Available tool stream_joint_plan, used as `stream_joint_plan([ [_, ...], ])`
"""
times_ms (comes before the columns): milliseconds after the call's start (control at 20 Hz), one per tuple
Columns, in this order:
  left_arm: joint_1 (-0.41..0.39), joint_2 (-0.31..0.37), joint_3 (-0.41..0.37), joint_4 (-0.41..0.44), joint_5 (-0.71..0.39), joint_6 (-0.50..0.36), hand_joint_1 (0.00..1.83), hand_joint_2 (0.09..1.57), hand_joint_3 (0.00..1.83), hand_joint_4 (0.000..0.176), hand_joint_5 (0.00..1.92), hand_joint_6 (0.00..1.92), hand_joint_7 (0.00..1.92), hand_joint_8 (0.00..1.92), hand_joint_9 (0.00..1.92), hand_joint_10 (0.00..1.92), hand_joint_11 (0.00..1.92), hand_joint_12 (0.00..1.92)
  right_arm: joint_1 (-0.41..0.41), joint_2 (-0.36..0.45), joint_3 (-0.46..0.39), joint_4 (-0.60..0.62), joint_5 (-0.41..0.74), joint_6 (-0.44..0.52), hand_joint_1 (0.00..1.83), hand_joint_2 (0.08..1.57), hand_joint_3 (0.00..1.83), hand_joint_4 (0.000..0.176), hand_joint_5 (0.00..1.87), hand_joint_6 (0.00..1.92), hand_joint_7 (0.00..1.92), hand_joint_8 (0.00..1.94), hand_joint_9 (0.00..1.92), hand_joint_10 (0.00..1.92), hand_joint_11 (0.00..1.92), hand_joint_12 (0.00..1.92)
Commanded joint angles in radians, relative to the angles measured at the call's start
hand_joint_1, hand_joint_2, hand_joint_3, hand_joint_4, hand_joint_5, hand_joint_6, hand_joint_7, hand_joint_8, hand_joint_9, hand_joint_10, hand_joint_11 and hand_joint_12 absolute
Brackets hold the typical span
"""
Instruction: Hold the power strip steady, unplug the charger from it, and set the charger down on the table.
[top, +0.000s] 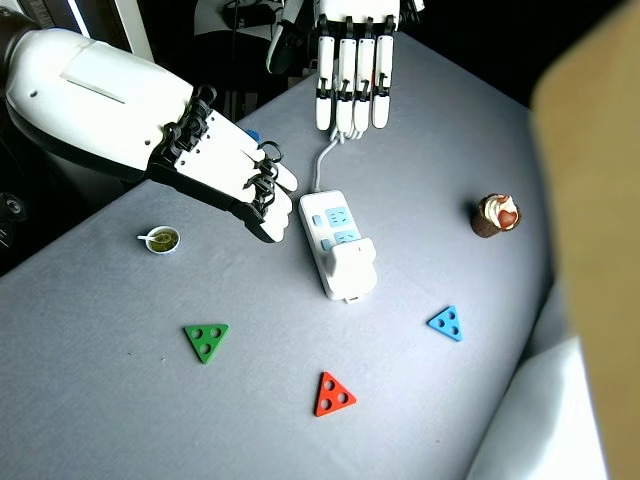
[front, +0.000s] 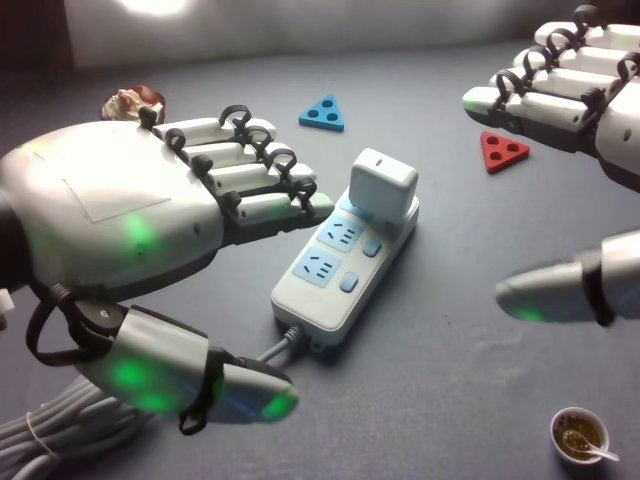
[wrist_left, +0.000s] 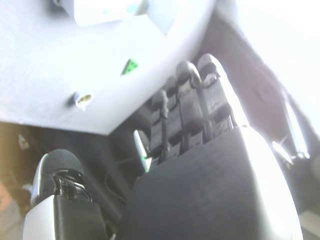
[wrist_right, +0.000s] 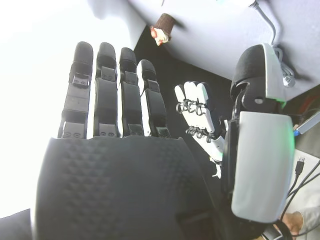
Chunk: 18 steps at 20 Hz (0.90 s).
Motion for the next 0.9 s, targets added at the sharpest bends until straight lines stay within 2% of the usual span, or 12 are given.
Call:
stream_joint_plan([
  [0,-0.003,-0.005,-0.001,-0.009,-0.098,-0.003,0.0,0.93,0.01,0.0,0.15,0.0,0.13,0.0,0.09,0.0,0.03,0.05,0.013,0.01,0.0,-0.022,0.052,-0.001,0.0,0.91,0.02,0.0,0.03,0.01,0.06,0.01,0.06,0.01,0.04,0.05],
  [250,0.001,-0.033,0.005,-0.012,-0.044,-0.012,0.0,0.94,0.01,0.0,0.12,0.0,0.11,0.0,0.07,0.0,0.01,0.03,0.013,0.01,0.0,-0.022,0.052,-0.001,0.0,0.9,0.01,0.0,0.06,0.01,0.1,0.01,0.11,0.02,0.08,0.06],
  [500,0.06,-0.126,0.051,-0.051,-0.088,-0.022,0.0,0.94,0.01,0.0,0.11,0.0,0.1,0.0,0.06,0.0,0.02,0.04,0.013,0.01,0.0,-0.022,0.052,-0.001,0.0,0.89,0.0,0.0,0.02,0.0,0.05,0.0,0.06,0.0,0.04,0.04],
  [650,0.061,-0.155,0.072,-0.067,-0.046,-0.022,0.0,0.95,0.01,0.0,0.11,0.0,0.1,0.0,0.07,0.0,0.02,0.04,0.013,0.01,0.0,-0.022,0.052,-0.001,0.02,0.93,0.02,0.0,0.0,0.0,0.0,0.0,0.01,0.0,0.02,0.01],
  [700,0.061,-0.165,0.08,-0.072,-0.033,-0.023,0.0,0.95,0.01,0.0,0.11,0.0,0.1,0.0,0.07,0.0,0.03,0.04,0.013,0.01,0.0,-0.022,0.052,-0.001,0.09,0.98,0.02,0.0,0.0,0.0,0.0,0.0,0.0,0.0,0.02,0.01],
  [800,0.062,-0.184,0.093,-0.071,-0.015,-0.022,0.0,0.96,0.01,0.0,0.13,0.01,0.11,0.01,0.09,0.01,0.05,0.05,0.013,0.01,0.0,-0.022,0.052,-0.001,0.41,1.02,0.02,0.0,0.0,0.0,0.02,0.0,0.04,0.01,0.07,0.03],
  [850,0.065,-0.195,0.1,-0.071,-0.012,-0.022,0.0,0.96,0.01,0.0,0.13,0.01,0.11,0.0,0.08,0.01,0.05,0.05,0.013,0.01,0.0,-0.022,0.052,-0.001,0.48,1.02,0.01,0.0,0.0,0.0,0.01,0.0,0.04,0.01,0.08,0.04],
])
